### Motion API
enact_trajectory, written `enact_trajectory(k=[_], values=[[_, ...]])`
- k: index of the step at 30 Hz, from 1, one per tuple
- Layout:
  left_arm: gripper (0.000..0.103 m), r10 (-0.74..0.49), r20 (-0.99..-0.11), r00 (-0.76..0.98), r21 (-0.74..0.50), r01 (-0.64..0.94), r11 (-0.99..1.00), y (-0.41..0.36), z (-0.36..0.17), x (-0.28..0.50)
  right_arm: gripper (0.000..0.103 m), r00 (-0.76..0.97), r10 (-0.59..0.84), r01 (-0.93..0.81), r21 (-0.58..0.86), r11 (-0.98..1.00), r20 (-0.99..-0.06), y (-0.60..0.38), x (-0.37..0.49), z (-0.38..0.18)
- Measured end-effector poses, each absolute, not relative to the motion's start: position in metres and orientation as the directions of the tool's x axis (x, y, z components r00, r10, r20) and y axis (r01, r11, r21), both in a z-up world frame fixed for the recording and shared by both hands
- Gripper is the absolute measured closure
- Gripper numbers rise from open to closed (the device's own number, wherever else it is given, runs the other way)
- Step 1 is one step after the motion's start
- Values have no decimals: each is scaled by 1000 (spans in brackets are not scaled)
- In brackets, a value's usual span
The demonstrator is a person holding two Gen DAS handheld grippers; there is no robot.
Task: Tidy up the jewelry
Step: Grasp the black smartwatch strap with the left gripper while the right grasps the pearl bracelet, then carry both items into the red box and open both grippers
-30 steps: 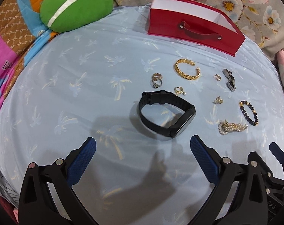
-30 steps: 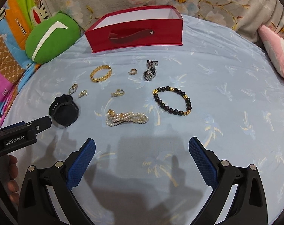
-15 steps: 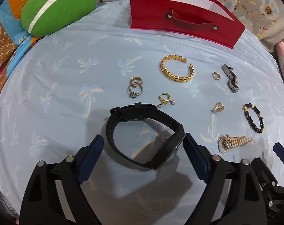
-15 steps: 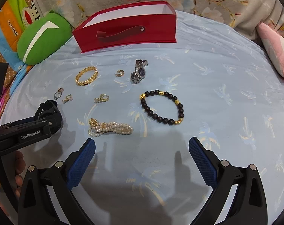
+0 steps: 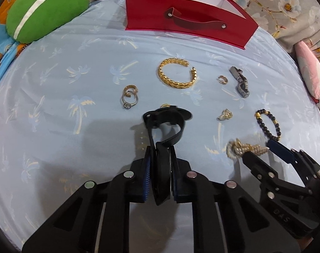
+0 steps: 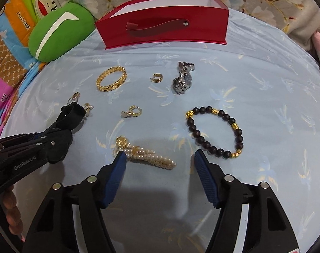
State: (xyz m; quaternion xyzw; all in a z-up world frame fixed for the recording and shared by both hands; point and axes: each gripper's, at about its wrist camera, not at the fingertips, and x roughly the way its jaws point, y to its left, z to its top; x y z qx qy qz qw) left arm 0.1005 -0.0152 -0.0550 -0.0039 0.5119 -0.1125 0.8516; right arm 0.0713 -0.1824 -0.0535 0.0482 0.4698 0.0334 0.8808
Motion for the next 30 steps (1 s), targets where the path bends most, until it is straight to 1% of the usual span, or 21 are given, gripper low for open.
enact_trajectory(k=[3, 4, 5, 6, 7, 8, 9, 13, 17, 21, 30], values=[[88, -201, -868, 454, -126, 189, 974, -14, -54, 97, 52, 557, 122, -45, 117, 992, -821, -179, 73, -54], [88, -200, -868, 455, -126, 188, 974, -13, -53, 97, 57, 558, 131, -53, 123, 991, -820, -179, 74, -54], [88, -201, -867, 456, -126, 189, 974, -13, -53, 96, 67, 556, 141, -61, 128, 990, -819, -177, 74, -54], [88, -202, -865, 459, -127, 190, 974, -12, -52, 96, 73, 554, 141, -65, 125, 990, -821, -176, 75, -54], [88, -201, -863, 463, -125, 189, 974, -12, -50, 95, 83, 554, 134, -69, 115, 991, -821, -174, 75, -54], [88, -200, -862, 466, -123, 190, 974, -11, -49, 95, 90, 552, 138, -73, 117, 990, -823, -174, 76, -54], [88, -200, -860, 469, -123, 191, 974, -11, -48, 95, 92, 549, 143, -72, 124, 990, -823, -174, 76, -54], [88, -204, -853, 480, -126, 191, 974, -8, -41, 93, 93, 556, 165, -64, 156, 986, -814, -177, 73, -51], [88, -209, -843, 496, -127, 195, 973, -6, -31, 92, 93, 586, 178, -62, 176, 982, -790, -179, 68, -36], [88, -217, -826, 521, -132, 197, 972, -5, -17, 92, 93, 631, 190, -66, 191, 979, -753, -181, 64, -12], [88, -228, -750, 621, -114, 219, 969, -9, 37, 107, 93, 725, 202, -84, 207, 975, -659, -195, 80, 45]])
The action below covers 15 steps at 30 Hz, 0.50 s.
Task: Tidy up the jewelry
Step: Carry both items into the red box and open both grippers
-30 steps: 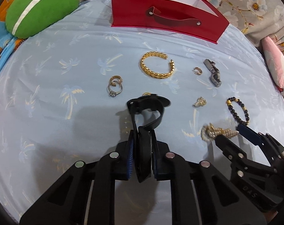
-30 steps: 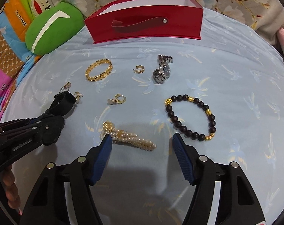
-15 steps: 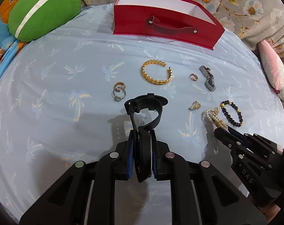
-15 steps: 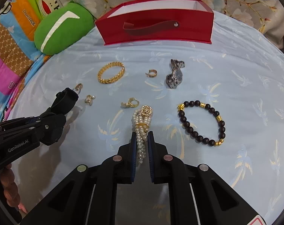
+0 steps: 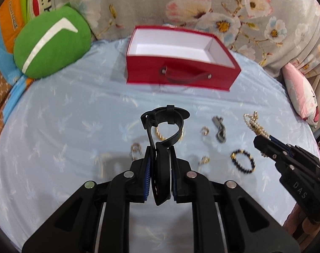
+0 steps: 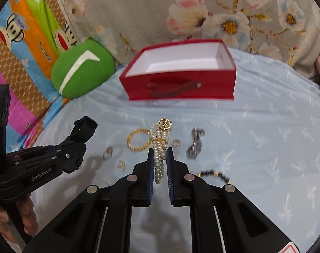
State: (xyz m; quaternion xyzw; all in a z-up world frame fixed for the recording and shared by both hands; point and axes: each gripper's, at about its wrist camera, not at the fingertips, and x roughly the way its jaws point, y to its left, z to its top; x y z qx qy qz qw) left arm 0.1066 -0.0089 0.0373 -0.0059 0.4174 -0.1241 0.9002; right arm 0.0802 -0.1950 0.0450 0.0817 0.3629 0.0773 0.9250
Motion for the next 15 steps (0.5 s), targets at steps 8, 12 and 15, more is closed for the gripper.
enact_trajectory(k=[8, 12, 15], values=[[88, -241, -639, 731, -88, 241, 966, -24, 93, 168, 93, 795, 176, -79, 190, 979, -580, -220, 149, 92], [88, -238, -594, 769, -75, 241, 968, -38, 114, 214, 93, 801, 170, -67, 196, 978, -574, -231, 204, 104], [88, -240, -566, 789, -60, 251, 966, -51, 123, 250, 93, 798, 165, -55, 202, 978, -580, -238, 243, 108]])
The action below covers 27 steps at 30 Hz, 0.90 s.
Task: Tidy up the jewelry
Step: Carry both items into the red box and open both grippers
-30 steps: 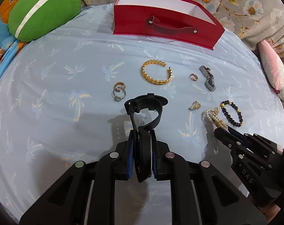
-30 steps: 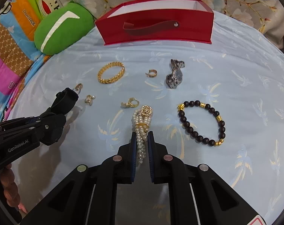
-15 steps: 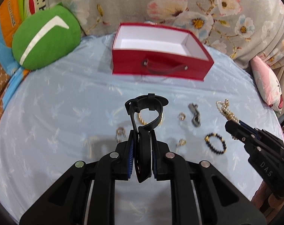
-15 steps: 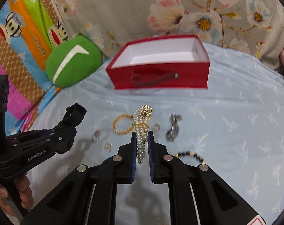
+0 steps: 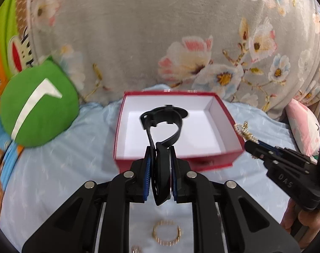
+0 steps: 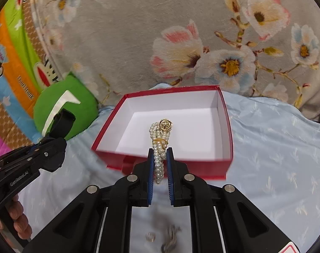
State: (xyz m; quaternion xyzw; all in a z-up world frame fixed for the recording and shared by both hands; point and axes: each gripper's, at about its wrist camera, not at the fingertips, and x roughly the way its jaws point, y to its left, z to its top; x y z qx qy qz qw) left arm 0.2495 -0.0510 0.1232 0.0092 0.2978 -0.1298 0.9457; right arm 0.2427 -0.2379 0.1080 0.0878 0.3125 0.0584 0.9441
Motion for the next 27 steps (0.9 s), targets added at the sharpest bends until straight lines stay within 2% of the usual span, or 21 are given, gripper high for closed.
enact_trajectory(k=[5, 15, 25, 27], values=[[88, -233, -567, 790, -35, 259, 965, -72, 119, 310, 93, 787, 123, -19, 175, 984, -605, -243, 310, 104], [88, -203, -669, 715, -61, 219, 974, -87, 76, 428, 93, 703, 105, 37, 183, 982, -704, -255, 411, 58], [88, -179, -723, 668, -48, 209, 977, -99, 35, 463, 92, 622, 65, 84, 149, 985, -780, -258, 449, 10], [83, -178, -729, 661, -54, 204, 977, -99, 31, 467, 92, 619, 66, 90, 154, 984, -782, -257, 450, 7]])
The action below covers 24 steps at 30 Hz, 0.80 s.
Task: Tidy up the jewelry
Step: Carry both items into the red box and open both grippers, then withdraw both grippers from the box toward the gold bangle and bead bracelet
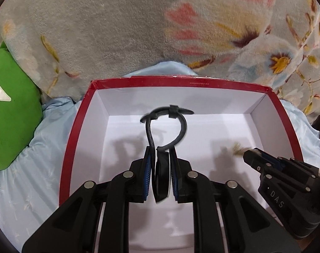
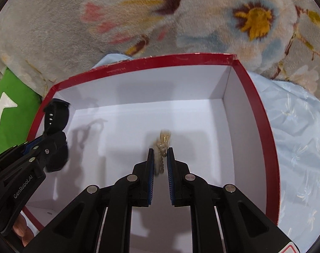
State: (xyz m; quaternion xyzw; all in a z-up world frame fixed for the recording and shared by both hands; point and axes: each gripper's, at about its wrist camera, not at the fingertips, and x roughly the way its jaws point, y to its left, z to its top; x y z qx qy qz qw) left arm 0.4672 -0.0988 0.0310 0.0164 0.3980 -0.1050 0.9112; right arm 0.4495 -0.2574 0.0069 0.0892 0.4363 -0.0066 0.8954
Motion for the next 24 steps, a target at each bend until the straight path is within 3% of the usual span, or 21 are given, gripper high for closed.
enact_trajectory(k=[5, 7, 11, 19, 24], values=[[64, -162, -737, 656, -63, 172, 983, -97, 22, 472, 89, 625, 63, 96, 156, 983, -778, -259, 449, 7], [56, -168, -737, 655, -74, 169, 983, -95, 23, 472, 83, 627, 65, 93, 158, 983, -776, -258, 449, 7], [20, -161, -711, 684, -73, 157, 985, -93, 30, 468, 66, 644, 57, 102, 159, 982, -763, -260, 447, 8], [18, -174, -663, 728, -67, 174, 983, -88, 58, 451, 62, 684, 33, 97, 136, 986, -728, -259, 431, 18], [18, -173, -622, 764, -60, 173, 983, -69, 86, 411, 50, 745, 20, 82, 121, 989, -667, -258, 387, 48]])
